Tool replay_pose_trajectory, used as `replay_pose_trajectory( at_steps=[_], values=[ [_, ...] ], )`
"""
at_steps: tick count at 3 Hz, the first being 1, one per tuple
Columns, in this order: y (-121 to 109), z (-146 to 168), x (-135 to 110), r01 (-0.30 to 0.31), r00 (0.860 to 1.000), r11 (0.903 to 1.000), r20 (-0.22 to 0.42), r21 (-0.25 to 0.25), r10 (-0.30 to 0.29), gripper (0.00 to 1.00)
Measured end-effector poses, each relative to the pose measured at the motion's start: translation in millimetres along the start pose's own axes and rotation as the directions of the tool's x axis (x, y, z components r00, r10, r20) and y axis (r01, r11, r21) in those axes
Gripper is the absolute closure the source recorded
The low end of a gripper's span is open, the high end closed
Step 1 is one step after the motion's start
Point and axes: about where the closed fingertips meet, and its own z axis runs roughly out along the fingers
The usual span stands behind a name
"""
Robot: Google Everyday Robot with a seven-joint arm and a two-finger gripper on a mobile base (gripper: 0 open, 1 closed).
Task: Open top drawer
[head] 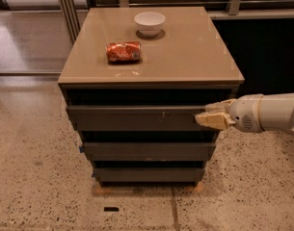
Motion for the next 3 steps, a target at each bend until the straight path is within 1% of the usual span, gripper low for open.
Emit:
replay_pose_trajectory(
  at_steps=[1,2,3],
  values=[
    [0,0,0,0.000,1.000,1.0000,0.000,0.000,0.000,0.78],
    [0,5,0,-0.004,0.998,0.9990,0.056,0.044,0.002,0.99],
    [-9,22,0,-0.035,0.977,0.9940,0.214,0.104,0.011,1.00]
  ],
)
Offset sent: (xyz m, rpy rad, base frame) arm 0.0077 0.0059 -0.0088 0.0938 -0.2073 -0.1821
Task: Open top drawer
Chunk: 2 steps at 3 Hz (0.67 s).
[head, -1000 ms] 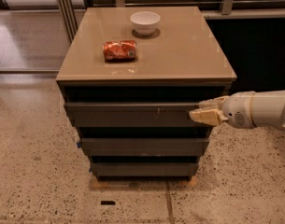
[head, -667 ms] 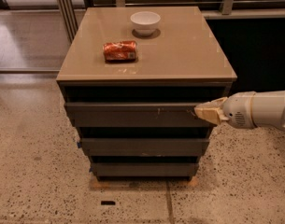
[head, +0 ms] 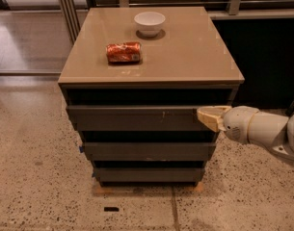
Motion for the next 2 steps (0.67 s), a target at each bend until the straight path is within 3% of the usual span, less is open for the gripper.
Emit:
replay_pose_trajectory(
  at_steps=[1,2],
  values=[
    [-14,31,5,-0.019,0.988,0.9991,0.152,0.039,0.013,1.00],
    [-25,65,18,-0.071,0.969,0.9973,0.240,0.021,0.064,1.00]
  ],
)
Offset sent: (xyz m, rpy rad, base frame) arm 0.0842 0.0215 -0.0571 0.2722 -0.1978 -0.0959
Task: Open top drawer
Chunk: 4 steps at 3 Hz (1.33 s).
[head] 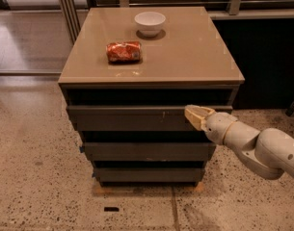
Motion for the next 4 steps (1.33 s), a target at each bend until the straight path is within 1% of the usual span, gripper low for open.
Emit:
replay_pose_trajectory(
  at_steps=[1,2,4],
  values=[
    [0,0,0,0.000,1.000,1.0000,-0.001,-0.001,0.000,1.00],
    [-6,11,4,-0.002,1.000,0.9999,-0.028,0.012,0.002,1.00],
    [-30,40,23,-0.013,0.995,0.9993,-0.103,0.035,0.017,1.00]
  ],
)
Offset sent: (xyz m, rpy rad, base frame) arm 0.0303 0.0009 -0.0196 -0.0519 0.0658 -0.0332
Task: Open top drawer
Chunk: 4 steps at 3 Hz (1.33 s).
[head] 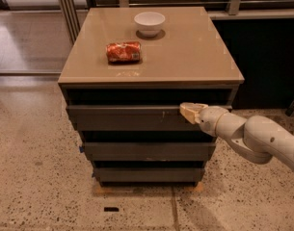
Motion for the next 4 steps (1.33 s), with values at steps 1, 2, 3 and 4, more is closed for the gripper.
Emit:
replay_pose_trajectory(
  at_steps=[1,2,3,4],
  values=[
    [2.0,-1.7,-0.3,0.000,1.000,1.0000,0.000,0.000,0.000,1.00],
    [-0.7,-1.4,-1.0,0.001,1.000,0.9999,0.003,0.013,-0.001,1.00],
    [-2.4,-2.0,-1.8,0.008,1.000,0.9997,0.006,0.025,-0.008,1.00],
    [-2.4,-2.0,-1.8,0.008,1.000,0.9997,0.006,0.025,-0.008,1.00]
  ],
)
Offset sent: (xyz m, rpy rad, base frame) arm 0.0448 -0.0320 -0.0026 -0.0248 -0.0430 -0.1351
